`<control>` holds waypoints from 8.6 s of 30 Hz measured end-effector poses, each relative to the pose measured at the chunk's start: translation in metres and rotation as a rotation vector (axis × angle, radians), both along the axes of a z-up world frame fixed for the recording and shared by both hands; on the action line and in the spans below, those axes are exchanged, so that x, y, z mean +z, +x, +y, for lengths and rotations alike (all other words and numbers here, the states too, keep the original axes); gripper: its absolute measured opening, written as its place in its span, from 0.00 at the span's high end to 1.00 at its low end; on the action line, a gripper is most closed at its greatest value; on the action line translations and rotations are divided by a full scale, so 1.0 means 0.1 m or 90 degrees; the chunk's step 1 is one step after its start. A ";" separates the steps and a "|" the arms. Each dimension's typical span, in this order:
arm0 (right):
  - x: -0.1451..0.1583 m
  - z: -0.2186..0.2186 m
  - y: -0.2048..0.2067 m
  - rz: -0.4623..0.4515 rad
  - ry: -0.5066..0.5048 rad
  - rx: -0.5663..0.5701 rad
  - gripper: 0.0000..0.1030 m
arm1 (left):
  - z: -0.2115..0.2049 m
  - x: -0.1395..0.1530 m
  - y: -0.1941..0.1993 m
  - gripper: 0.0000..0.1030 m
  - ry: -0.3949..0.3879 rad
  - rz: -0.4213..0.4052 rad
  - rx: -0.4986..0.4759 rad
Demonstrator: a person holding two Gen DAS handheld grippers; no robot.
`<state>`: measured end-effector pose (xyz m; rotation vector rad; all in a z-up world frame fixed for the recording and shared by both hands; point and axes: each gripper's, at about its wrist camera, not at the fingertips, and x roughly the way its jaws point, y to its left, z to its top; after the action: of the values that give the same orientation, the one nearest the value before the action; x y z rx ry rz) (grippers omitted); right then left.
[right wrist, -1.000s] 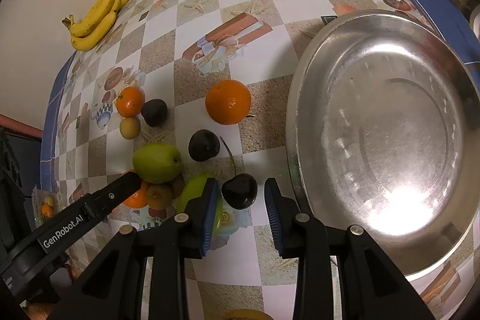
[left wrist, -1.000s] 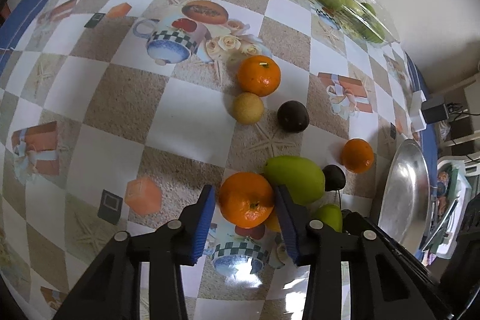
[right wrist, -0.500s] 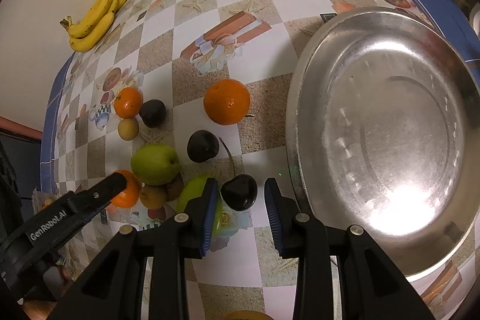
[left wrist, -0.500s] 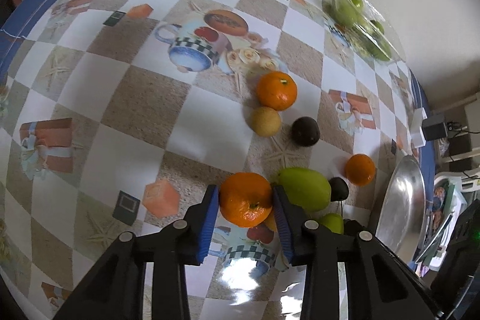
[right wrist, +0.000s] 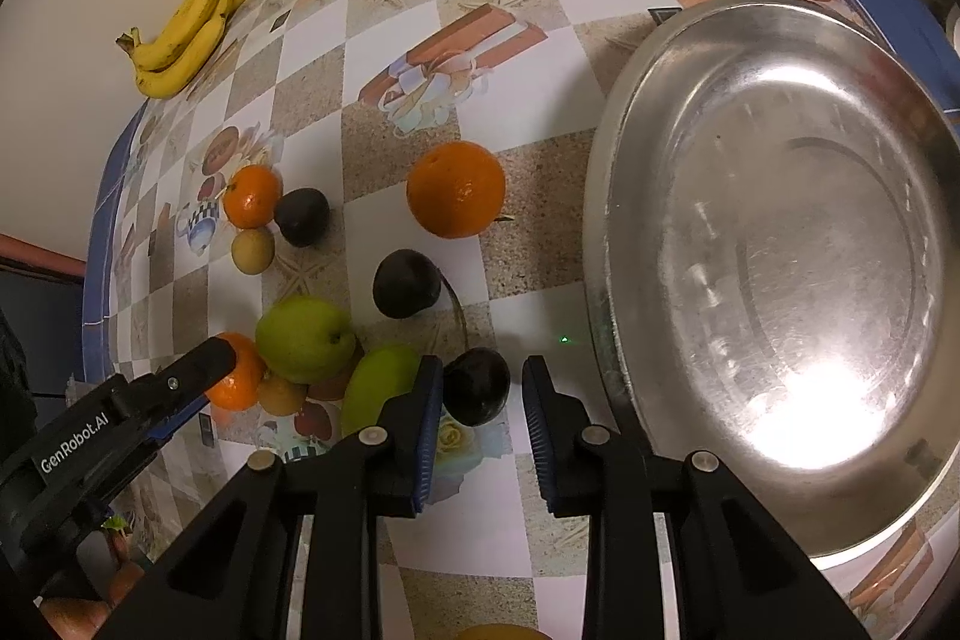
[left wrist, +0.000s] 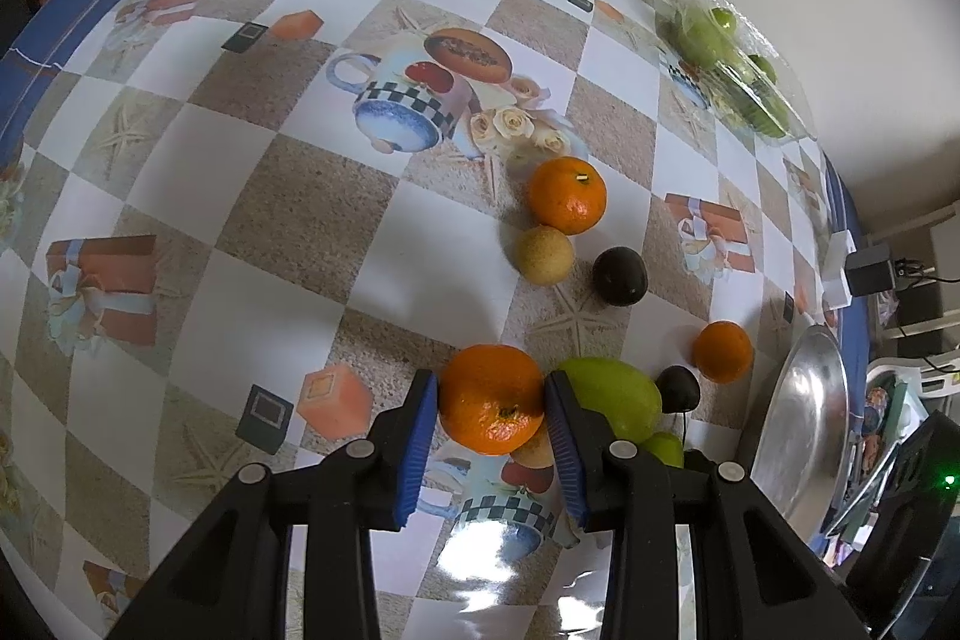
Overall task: Organize fruits
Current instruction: 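Close the left tool on the orange while the right tool grasps the dark plum, then carry the orange and plum into the steel bowl and open both tools, then withdraw both tools from the bowl back over the fruit pile, then grasp a small yellow fruit with the left tool while the right grasps a green mango, then carry the yellow fruit and green mango into the steel bowl and open both tools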
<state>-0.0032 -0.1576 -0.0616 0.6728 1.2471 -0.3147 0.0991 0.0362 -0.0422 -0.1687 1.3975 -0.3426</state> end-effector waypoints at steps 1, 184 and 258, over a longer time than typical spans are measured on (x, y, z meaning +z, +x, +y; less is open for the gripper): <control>0.00 0.00 0.00 -0.001 0.001 0.001 0.78 | 0.00 0.00 0.00 0.62 0.000 -0.001 0.001; 0.09 0.36 0.13 0.009 -0.085 0.129 0.06 | -0.09 0.01 0.01 0.00 0.101 -0.049 -0.097; 0.54 -0.52 -0.41 -0.031 -0.052 -0.078 0.63 | -0.32 0.55 -0.14 0.75 0.020 -0.125 -0.141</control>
<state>-0.0445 -0.2098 -0.0074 0.6830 1.1434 -0.4458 0.0855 0.0043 0.0129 0.0461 1.2283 -0.5075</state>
